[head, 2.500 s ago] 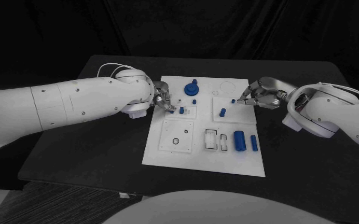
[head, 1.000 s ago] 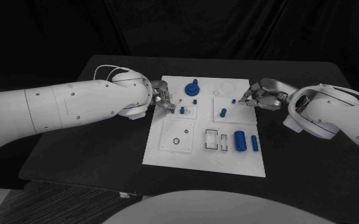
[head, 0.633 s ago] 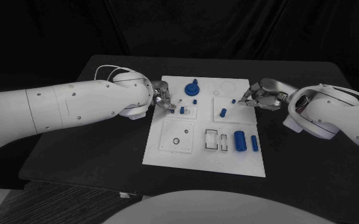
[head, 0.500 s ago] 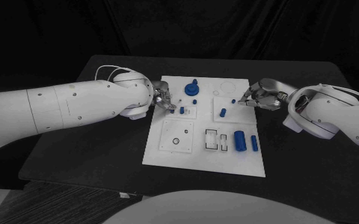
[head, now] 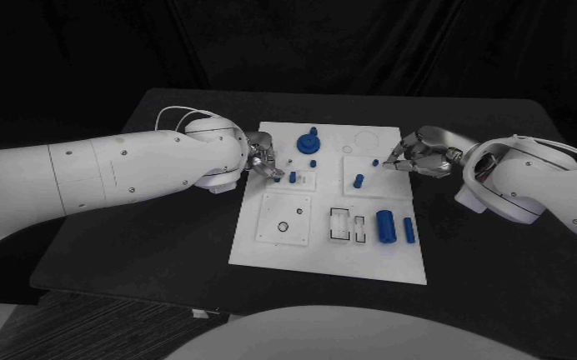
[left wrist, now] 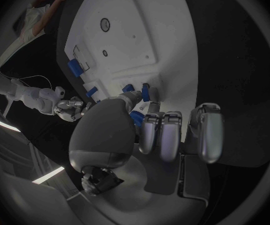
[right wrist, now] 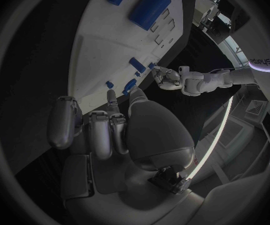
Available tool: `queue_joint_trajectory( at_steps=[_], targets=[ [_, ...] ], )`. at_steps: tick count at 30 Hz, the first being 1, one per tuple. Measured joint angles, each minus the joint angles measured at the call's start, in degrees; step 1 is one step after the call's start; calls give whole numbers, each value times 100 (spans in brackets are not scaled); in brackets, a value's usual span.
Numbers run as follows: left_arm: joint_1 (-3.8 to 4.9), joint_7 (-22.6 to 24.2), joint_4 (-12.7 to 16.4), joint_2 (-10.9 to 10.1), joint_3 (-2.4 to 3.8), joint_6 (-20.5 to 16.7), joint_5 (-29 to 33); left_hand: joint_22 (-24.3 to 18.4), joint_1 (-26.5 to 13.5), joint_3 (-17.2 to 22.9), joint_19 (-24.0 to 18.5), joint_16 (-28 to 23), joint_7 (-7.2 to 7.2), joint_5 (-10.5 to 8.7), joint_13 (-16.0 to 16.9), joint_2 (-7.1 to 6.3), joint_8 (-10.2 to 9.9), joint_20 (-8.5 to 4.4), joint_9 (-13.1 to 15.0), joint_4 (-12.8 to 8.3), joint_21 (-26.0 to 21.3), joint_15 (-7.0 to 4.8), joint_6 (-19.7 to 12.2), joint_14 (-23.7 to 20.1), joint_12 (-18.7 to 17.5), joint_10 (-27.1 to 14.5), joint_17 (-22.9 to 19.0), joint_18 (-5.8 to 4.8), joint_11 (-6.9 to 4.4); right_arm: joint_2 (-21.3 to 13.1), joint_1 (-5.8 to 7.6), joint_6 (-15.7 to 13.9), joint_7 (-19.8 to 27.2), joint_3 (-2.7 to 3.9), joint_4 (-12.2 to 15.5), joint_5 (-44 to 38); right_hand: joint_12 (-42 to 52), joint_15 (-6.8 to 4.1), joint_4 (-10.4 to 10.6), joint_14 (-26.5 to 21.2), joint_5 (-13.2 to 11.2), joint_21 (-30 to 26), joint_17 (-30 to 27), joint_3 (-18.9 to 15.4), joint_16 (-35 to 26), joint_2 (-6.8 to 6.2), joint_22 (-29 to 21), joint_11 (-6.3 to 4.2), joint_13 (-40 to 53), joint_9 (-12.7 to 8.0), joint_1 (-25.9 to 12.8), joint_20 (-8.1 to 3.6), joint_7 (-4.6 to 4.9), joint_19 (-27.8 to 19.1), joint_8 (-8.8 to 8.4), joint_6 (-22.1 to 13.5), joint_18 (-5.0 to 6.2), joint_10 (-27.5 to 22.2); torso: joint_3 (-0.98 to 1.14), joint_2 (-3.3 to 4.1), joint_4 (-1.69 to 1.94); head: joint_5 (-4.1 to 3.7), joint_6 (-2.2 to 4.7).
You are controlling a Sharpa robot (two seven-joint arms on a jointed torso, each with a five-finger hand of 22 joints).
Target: Assemble the parts on the task board
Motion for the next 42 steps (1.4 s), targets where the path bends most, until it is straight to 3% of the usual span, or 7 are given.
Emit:
queue_joint_trajectory(
  at_steps=[32, 36, 38, 40, 42],
  targets=[
    [-15, 52, -47, 13, 8, 49, -10, 0, -2, 0, -1, 0, 10, -35, 0, 1, 0, 0, -1, 0, 0, 0, 30, 0, 0, 0, 0, 0, 0, -4, -16, 0, 2, 0, 2, 0, 0, 0, 0, 0, 1, 0, 0, 0, 0, -27, 0, 0, -2, 0, 28, 0, 0, 0, 0, 0, 1, 0, -2, 1, 1, 8, 0],
    [-17, 60, -50, 21, 7, 65, -13, 0, -115, 0, -2, 0, -24, -315, 0, -21, 0, 1, 1, 0, 0, 0, 64, 0, 0, 0, 0, 0, 0, -3, -19, 1, 1, 0, 2, 0, 0, 0, 0, 0, 88, 0, 0, 0, 0, -26, 0, 0, -2, 0, 29, 0, 0, 0, 0, 0, 0, 0, -2, 1, 1, 13, 0],
    [-17, 64, -53, 23, 7, 72, -15, 0, -174, 0, -2, 0, -42, -455, 0, 38, 0, 1, 6, 0, 0, 0, 83, 0, 0, 0, 0, 0, 0, -3, -19, 1, 1, 0, 2, 0, 0, 0, 0, 0, 89, 0, 0, 0, 0, -25, 0, 0, -2, 0, 30, 0, 0, 0, 0, 0, 0, 0, -2, 1, 1, 14, 0],
    [-18, 70, -55, 25, 4, 80, -16, 0, -389, -3, -2, 0, -70, -911, 0, 53, 0, 2, 5, 6, 0, 0, 152, 0, 0, 0, 0, 0, 1, -3, -20, 1, 1, 0, 0, 0, 2, 0, -1, 0, 90, 0, 0, 0, 0, -5, 0, 0, 17, 0, 51, 0, 0, 0, 0, 0, 0, 0, -2, 1, 1, 14, 0],
    [-22, 75, -55, 29, 4, 86, -16, 0, -470, -127, -3, 0, -72, -1071, 0, 63, 0, 3, 4, 128, -1, 0, 154, 0, 0, 0, 0, 0, 1, -3, -20, 1, 1, 0, 0, 0, 2, 0, -1, 0, 220, -1, 0, 0, 0, -5, 0, 0, 18, 0, 51, 0, 0, 0, 0, 0, 0, 0, -2, 1, 1, 14, 0]
  ],
)
